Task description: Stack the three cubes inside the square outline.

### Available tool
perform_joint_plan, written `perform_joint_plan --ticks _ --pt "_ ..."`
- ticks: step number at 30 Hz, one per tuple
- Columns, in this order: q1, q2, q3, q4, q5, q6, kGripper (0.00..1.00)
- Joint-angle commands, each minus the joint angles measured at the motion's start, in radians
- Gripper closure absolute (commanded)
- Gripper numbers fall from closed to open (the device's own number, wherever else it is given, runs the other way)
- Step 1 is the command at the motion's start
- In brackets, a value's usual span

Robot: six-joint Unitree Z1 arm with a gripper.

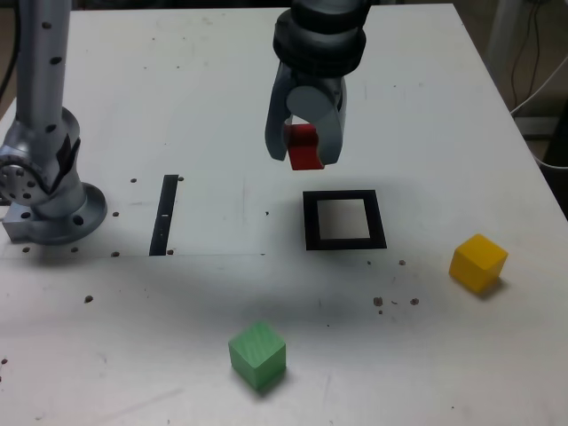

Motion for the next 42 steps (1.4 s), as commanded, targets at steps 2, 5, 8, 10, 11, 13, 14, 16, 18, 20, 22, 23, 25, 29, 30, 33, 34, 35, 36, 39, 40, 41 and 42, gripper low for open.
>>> perform_joint_plan --ticks 2,5,8,10,11,13,14,16,18,20,22,23,25,29,30,33,34,35,36,39,40,41,42 --pt "-0.001 0.006 -0.001 0.005 -0.010 -0.062 0.78" --pt "-0.001 0.023 -0.015 0.005 -0.014 -0.102 0.78" --pt "-0.001 0.040 -0.031 0.004 -0.014 -0.131 0.78" --pt "-0.001 0.049 -0.037 0.002 -0.013 -0.146 0.78" --pt "-0.001 0.054 -0.039 0.001 -0.013 -0.152 0.78" --pt "-0.002 0.063 -0.042 -0.001 -0.011 -0.159 0.78" --pt "-0.003 0.069 -0.044 -0.002 -0.009 -0.160 0.78" --pt "-0.006 0.082 -0.043 -0.003 -0.004 -0.161 0.78" --pt "-0.008 0.094 -0.040 -0.003 0.000 -0.161 0.78" --pt "-0.012 0.103 -0.042 -0.003 -0.005 -0.158 0.78" --pt "-0.024 0.109 -0.053 0.004 -0.014 -0.156 0.78" --pt "-0.032 0.111 -0.062 0.007 -0.020 -0.156 0.78" --pt "-0.051 0.113 -0.080 0.014 -0.030 -0.157 0.78" --pt "-0.076 0.130 -0.099 0.014 -0.050 -0.164 0.78" --pt "-0.079 0.138 -0.101 0.013 -0.055 -0.164 0.78" --pt "-0.080 0.159 -0.111 0.009 -0.069 -0.161 0.78" --pt "-0.081 0.165 -0.114 0.009 -0.070 -0.160 0.78" --pt "-0.081 0.171 -0.117 0.009 -0.071 -0.159 0.78" --pt "-0.081 0.177 -0.120 0.009 -0.069 -0.158 0.78" --pt "-0.081 0.191 -0.126 0.008 -0.064 -0.156 0.78" --pt "-0.081 0.196 -0.129 0.008 -0.062 -0.156 0.78" --pt "-0.080 0.200 -0.132 0.007 -0.060 -0.156 0.78" --pt "-0.080 0.204 -0.135 0.007 -0.058 -0.155 0.78"
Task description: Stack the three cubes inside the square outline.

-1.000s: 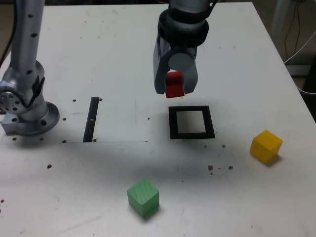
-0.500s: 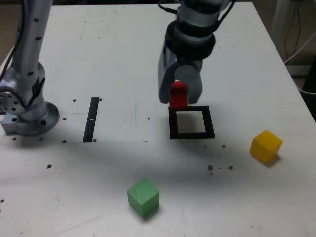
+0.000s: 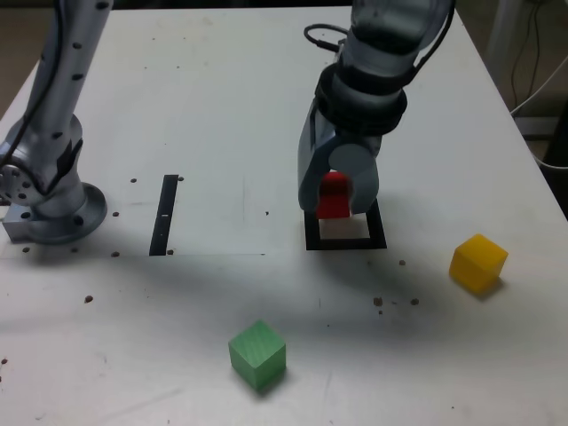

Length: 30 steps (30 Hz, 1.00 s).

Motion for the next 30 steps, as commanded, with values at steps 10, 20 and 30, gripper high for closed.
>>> perform_joint_plan --ticks 10,20,30 --pt "0.019 0.035 -0.008 -0.007 0.008 0.007 0.77" --pt "0.025 0.055 -0.007 -0.028 0.000 0.022 0.68" --pt "0.025 0.061 0.002 -0.054 -0.002 0.034 0.35"
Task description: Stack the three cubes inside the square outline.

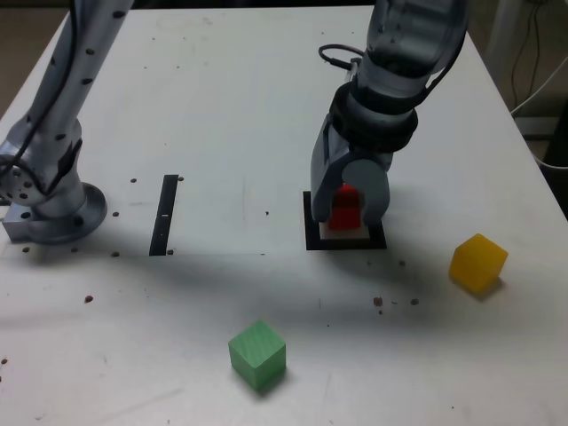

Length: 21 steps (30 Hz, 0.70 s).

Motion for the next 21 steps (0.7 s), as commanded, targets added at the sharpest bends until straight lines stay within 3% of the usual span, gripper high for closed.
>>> perform_joint_plan --ticks 1,4,7,21 --pt "0.002 0.005 0.004 0.000 -0.001 0.004 0.28" --pt "0.003 0.005 0.007 0.006 -0.002 0.005 0.09" --pt "0.003 0.003 0.006 0.014 0.001 0.005 0.01" --pt "0.003 -0.102 0.001 0.093 0.052 -0.005 0.00"
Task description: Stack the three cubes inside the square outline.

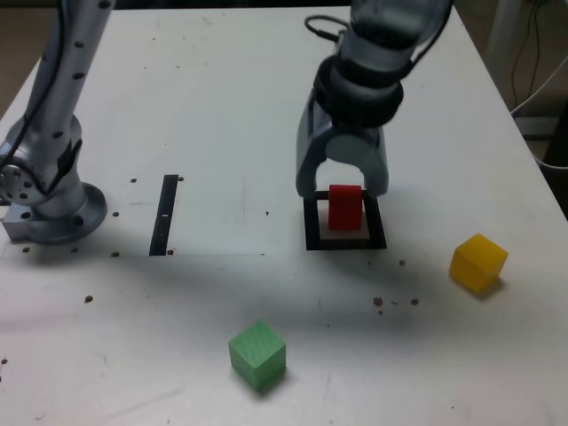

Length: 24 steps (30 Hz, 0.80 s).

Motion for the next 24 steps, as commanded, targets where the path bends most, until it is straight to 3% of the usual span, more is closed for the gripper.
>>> perform_joint_plan --ticks 1,7,15,24 --pt "0.002 -0.034 -0.004 0.022 0.007 0.001 0.00" --pt "0.000 -0.085 -0.028 0.044 0.032 0.058 0.00" --pt "-0.030 -0.085 -0.178 0.091 0.098 0.264 0.00" --pt "-0.124 0.024 -0.442 0.148 0.114 0.503 0.00"
